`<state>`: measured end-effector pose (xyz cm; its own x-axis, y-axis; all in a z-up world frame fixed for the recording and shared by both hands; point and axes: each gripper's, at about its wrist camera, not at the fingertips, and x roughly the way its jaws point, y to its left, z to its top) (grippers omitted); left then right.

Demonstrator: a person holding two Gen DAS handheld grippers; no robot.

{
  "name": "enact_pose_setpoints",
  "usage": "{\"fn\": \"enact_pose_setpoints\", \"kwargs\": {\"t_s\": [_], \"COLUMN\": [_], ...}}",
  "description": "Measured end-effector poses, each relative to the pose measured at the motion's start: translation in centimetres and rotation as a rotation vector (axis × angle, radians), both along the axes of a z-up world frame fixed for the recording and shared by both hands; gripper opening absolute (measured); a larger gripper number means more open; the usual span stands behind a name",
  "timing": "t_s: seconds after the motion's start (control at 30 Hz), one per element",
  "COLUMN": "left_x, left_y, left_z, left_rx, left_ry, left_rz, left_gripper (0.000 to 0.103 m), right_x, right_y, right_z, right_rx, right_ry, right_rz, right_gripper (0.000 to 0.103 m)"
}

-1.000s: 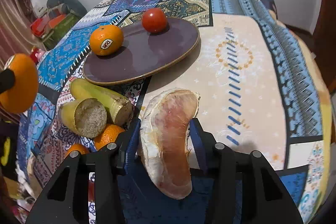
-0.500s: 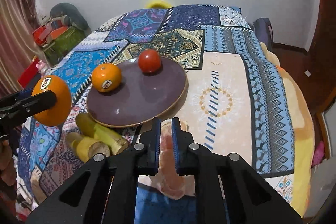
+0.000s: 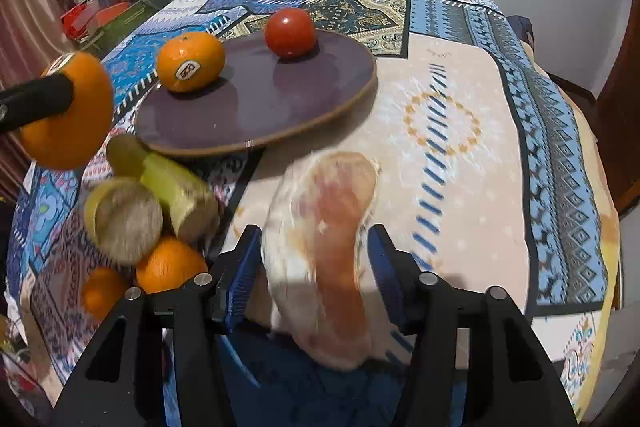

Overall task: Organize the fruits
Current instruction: 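Lift the pomelo segment with the right gripper and carry it toward the plate, then set the pomelo on the plate with the right gripper while the left gripper sets the orange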

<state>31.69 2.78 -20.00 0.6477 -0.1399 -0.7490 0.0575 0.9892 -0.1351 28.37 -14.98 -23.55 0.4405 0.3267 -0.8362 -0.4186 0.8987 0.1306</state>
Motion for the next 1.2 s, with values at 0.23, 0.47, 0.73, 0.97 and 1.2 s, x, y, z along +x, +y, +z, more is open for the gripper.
{"fn": "enact_pose_setpoints", "kwargs": {"t_s": [0.23,0.47,0.73,0.97,1.2], "left_x": [0.4,2.0,4.6,6.0,6.4], "left_y": [0.0,0.0,0.0,0.3,0.6], "left_z": [-0.1,-0.2,-1.2,-2.7,-3.0], "left_rx": [0.001,0.001,0.003,0.036,0.033], "left_ry": [0.0,-0.009,0.015,0.039,0.033], "left_rz": [-0.003,-0.004,-0.01,-0.012,-0.039], "left_gripper": [0.067,0.067,0.067,0.068,0.068], "right_x": [0.4,0.1,2.0,4.4,5.7], "right_y": [-0.6,-0.9,-1.1,1.4,4.1], "right_z": [0.4,3.9,8.1,7.9,6.9], "right_rx": [0.041,0.061,0.139,0.143,0.145], "right_ry": [-0.023,-0.113,-0.196,-0.2,-0.176], "right_rz": [-0.05,-0.056,-0.057,-0.011,0.049], "right_gripper": [0.041,0.04,0.04,0.041,0.041]}}
